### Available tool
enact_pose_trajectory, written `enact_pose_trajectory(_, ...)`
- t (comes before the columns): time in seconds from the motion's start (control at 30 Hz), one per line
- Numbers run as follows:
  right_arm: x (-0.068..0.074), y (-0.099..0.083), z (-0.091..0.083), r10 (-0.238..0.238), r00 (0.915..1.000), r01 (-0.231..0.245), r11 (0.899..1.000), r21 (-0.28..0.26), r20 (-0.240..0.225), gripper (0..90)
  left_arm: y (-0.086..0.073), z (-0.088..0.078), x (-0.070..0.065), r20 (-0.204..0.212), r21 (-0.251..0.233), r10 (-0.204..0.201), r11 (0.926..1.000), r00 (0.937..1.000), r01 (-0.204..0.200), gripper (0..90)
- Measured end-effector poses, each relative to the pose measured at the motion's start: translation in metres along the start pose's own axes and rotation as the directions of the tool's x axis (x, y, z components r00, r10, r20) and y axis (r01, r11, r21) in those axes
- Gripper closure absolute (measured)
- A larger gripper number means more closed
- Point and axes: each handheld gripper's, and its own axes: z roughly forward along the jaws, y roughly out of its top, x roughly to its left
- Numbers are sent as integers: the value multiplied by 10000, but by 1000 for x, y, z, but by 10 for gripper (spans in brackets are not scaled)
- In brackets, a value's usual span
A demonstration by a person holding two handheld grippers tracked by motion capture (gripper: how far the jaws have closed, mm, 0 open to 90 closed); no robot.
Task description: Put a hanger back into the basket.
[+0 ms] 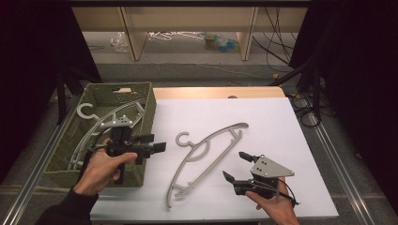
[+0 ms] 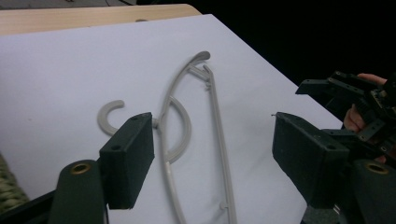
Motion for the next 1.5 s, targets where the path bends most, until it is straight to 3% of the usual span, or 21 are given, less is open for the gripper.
enact_pose_trajectory(0.23,0,0,0,31,10000,-31,10000,-55,21,192,-3,12,-5,195,270,9,9996,9998,-15,289)
enact_pose_trajectory(0.4,0,0,0,68,10000,-68,10000,13,-16,192,-3,20,-13,82,378,350,9987,9994,-353,284)
enact_pose_trajectory(0.5,0,0,0,-29,10000,29,10000,44,-60,192,-3,23,-21,275,357,386,9986,9989,-396,283)
enact_pose_trajectory(0.67,-1,0,1,-13,10000,13,10000,37,-10,192,-7,35,-35,75,587,810,9950,9967,-813,282)
enact_pose_trajectory(0.87,0,1,1,-80,9999,80,9999,75,-72,192,-13,49,-39,-7,895,800,9928,9968,-796,282)
enact_pose_trajectory(1.0,2,1,2,-105,9999,104,9999,-96,-90,192,-17,65,-40,-384,1496,1162,9827,9925,-1092,282)
enact_pose_trajectory(1.13,1,1,1,-3,9999,5,9999,124,-139,192,-19,83,-36,-595,1922,1060,9769,9926,-929,282)
enact_pose_trajectory(1.2,1,1,1,20,9999,-18,9999,153,-144,192,-21,91,-33,-901,2387,1583,9620,9833,-1330,283)
enact_pose_trajectory(1.23,1,1,1,38,9998,-35,9999,157,-176,192,-22,94,-31,-926,2489,1503,9607,9843,-1233,283)
enact_pose_trajectory(1.27,1,1,1,-90,9999,91,9999,61,-120,191,-26,101,-26,-1028,2858,1572,9505,9822,-1222,284)
enact_pose_trajectory(1.3,1,1,1,-90,9999,91,9999,61,-120,191,-26,101,-26,-1028,2858,1572,9505,9822,-1222,284)
enact_pose_trajectory(1.37,1,1,1,-88,9999,88,10000,23,-107,192,-28,106,-22,-1392,3064,1780,9432,9741,-1285,288)
enact_pose_trajectory(1.4,2,1,2,-58,9998,56,10000,-79,-175,192,-29,107,-20,-1549,3308,1942,9341,9687,-1344,294)
enact_pose_trajectory(1.5,1,1,2,-109,9999,110,9999,15,-105,192,-30,110,-21,-1418,3346,1775,9345,9739,-1216,300)
